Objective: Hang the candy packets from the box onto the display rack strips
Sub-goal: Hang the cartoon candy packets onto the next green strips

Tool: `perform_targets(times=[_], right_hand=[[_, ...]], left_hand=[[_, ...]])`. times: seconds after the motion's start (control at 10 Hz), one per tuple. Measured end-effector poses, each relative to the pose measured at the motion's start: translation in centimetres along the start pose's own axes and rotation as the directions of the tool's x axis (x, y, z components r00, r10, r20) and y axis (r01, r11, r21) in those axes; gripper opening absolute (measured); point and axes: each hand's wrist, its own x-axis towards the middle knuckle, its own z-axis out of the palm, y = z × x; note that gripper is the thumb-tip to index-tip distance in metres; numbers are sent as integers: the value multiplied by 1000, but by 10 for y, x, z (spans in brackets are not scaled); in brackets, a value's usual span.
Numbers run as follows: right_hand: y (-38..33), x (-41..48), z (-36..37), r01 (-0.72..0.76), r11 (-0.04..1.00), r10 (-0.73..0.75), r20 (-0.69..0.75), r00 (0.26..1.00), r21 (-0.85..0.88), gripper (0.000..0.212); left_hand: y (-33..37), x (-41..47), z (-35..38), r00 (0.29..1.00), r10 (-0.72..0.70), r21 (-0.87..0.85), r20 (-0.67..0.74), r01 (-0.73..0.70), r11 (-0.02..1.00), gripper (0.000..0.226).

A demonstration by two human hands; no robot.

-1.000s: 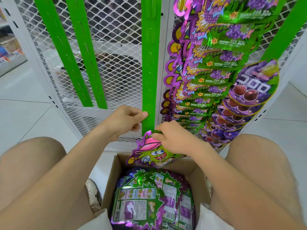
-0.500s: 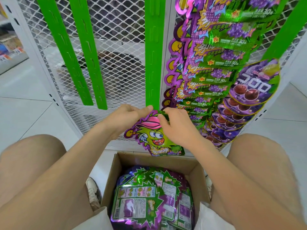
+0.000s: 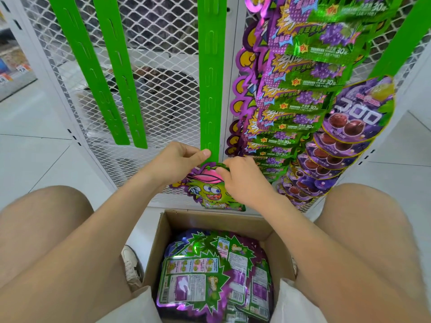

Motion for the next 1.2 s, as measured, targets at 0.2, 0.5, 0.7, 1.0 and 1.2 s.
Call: perform_targets(times=[0.2,0.5,0.7,1.0,1.2], right_hand=[[2,-8,-3,-34,999,32,-113,993,-20,27],[0,-42,32,-140,990,137,248,959,-7,4],[31,-87,140,-254,945,326,669,668,-206,19],[22,-118,212,-630,762,432,609,665,147,31],[14,-76,156,-776,436,521,575,631,456,4]], left_hand=[[-19,1,8,960,252,431,-126,-176,885,26],[-44,-34,51,982,182,640,-49,-109,761,17],[-81,-38,64,802,-104,619,589,-364,696,12],[-111,-28,69,821,-229,775,522,-345,530,28],[-84,-27,55,739,-316,727,596,-329,603,63]])
